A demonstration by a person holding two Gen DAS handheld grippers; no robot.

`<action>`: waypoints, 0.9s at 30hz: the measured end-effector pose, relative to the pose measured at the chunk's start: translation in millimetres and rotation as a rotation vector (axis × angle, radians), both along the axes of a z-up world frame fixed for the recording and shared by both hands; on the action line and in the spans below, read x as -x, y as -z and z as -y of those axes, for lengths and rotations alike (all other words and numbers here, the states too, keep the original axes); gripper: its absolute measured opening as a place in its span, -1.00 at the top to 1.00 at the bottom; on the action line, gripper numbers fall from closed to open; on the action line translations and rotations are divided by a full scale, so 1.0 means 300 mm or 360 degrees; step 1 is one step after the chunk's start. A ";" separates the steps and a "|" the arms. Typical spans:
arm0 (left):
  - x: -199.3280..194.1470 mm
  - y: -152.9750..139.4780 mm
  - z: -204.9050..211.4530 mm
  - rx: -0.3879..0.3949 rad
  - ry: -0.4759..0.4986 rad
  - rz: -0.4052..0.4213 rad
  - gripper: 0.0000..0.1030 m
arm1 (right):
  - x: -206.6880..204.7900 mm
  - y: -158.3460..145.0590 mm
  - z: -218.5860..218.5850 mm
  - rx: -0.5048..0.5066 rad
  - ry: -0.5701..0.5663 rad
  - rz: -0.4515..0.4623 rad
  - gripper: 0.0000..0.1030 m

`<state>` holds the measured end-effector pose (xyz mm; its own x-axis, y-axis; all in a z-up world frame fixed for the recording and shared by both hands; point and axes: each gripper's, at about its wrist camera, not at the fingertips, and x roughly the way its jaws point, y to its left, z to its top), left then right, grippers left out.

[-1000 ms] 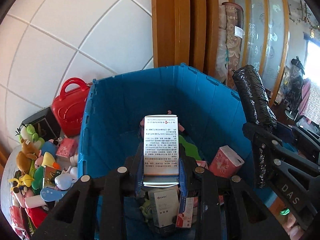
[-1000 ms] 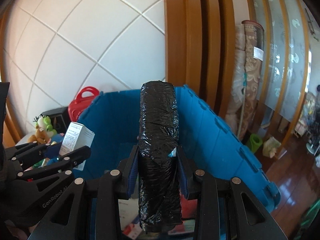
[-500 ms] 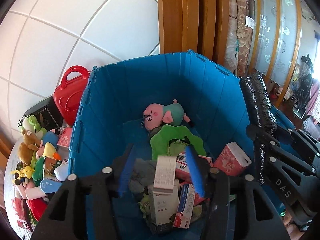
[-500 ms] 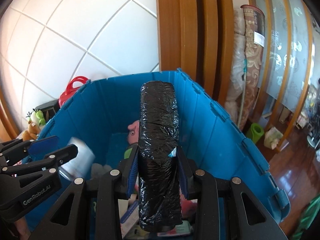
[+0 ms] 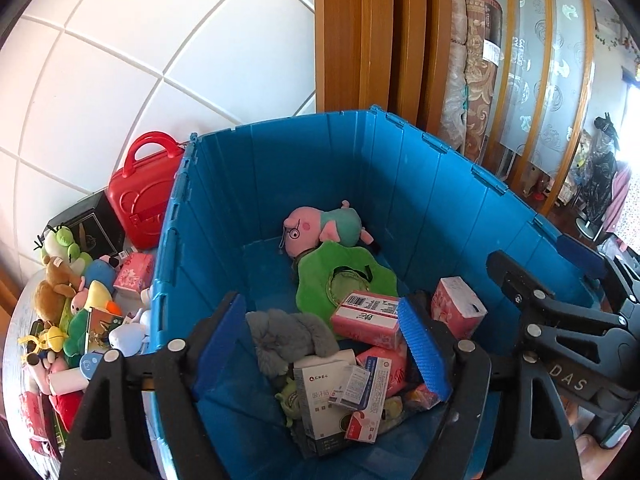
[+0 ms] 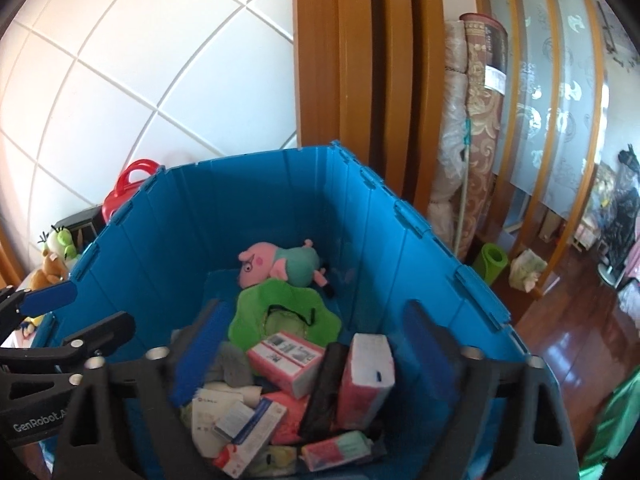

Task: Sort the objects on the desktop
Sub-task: 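Open both grippers to drop the medicine box and black roll into the crate, then move both empty grippers back from the crate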

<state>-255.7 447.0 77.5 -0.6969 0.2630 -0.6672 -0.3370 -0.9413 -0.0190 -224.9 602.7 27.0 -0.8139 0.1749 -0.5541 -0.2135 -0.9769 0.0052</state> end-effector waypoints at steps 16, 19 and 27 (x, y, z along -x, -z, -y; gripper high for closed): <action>-0.231 -0.103 0.401 -0.0098 -0.0124 -0.0276 -0.87 | -0.254 -0.101 0.298 -0.0050 -0.0009 -0.0164 -1.00; -0.268 -0.108 0.505 -0.0112 -0.0140 -0.0243 -0.87 | -0.293 -0.097 0.391 -0.0029 -0.0033 -0.0179 -1.00; -0.379 -0.099 0.705 -0.0066 -0.0064 -0.0302 -0.87 | -0.403 -0.070 0.622 -0.0029 -0.0079 -0.0158 -1.00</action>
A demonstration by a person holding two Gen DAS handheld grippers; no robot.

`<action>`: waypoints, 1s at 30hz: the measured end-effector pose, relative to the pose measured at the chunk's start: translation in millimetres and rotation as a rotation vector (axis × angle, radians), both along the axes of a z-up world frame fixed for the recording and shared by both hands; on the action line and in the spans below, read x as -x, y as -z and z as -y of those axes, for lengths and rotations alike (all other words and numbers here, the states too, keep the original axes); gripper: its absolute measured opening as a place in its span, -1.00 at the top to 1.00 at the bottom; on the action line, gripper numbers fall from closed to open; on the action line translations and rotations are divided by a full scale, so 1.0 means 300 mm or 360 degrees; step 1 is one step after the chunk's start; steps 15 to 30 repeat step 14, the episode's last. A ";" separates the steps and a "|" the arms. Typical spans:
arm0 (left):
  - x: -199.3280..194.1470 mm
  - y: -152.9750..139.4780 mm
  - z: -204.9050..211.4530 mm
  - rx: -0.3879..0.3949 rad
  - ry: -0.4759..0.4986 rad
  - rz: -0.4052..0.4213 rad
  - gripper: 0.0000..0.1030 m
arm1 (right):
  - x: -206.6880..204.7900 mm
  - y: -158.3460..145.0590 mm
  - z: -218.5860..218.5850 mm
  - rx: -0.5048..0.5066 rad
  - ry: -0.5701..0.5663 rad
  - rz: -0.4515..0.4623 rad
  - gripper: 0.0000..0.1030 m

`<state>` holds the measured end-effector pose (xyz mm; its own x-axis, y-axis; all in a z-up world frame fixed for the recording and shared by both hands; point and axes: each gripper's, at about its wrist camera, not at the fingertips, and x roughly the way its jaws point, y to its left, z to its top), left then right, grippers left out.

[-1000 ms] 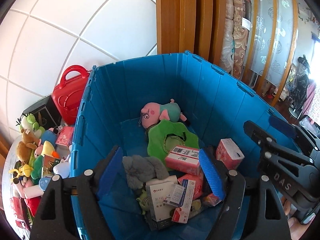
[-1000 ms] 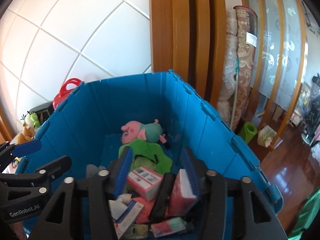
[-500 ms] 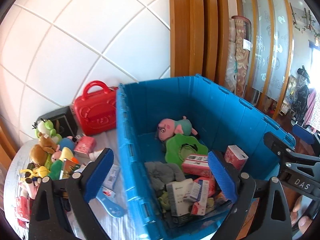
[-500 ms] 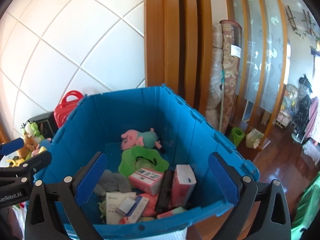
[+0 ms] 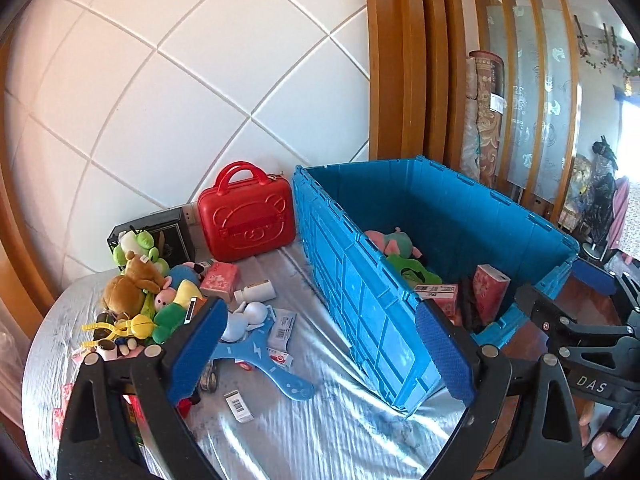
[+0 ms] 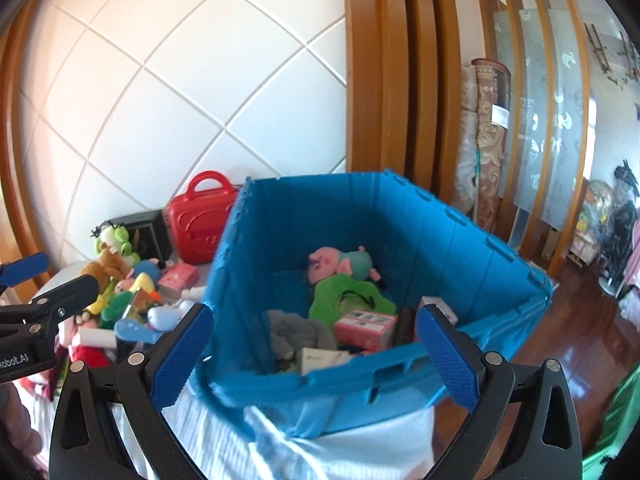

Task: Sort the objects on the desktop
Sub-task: 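Move both empty grippers back from the crate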

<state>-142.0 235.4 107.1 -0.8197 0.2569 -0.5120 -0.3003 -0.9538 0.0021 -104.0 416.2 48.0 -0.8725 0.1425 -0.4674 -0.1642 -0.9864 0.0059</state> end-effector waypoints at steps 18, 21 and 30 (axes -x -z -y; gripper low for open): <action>-0.090 0.033 0.170 0.0034 -0.0063 0.0006 -0.87 | -0.102 0.000 0.145 -0.0016 0.0093 0.0021 -1.00; -0.090 0.033 0.170 0.0034 -0.0063 0.0006 -0.87 | -0.102 0.000 0.145 -0.0016 0.0093 0.0021 -1.00; -0.090 0.033 0.170 0.0034 -0.0063 0.0006 -0.87 | -0.102 0.000 0.145 -0.0016 0.0093 0.0021 -1.00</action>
